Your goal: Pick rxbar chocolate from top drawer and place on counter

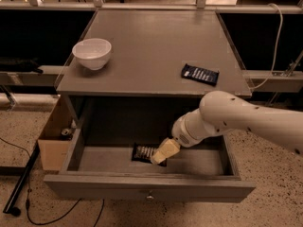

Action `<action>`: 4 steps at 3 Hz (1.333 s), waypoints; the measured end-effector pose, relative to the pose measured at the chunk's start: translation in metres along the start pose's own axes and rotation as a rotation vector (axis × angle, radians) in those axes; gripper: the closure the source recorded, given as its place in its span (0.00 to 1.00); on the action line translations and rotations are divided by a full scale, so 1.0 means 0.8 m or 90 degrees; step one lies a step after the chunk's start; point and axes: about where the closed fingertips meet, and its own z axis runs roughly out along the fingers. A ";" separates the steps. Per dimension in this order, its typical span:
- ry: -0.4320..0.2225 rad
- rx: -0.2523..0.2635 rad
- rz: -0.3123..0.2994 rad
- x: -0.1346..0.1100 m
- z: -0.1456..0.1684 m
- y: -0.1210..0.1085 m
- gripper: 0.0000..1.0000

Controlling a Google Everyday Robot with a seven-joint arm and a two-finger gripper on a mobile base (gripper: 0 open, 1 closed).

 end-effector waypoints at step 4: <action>0.015 0.044 0.044 0.014 0.048 -0.001 0.00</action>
Offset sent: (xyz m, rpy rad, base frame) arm 0.0063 0.0146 -0.0281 -0.0018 -0.0123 -0.1069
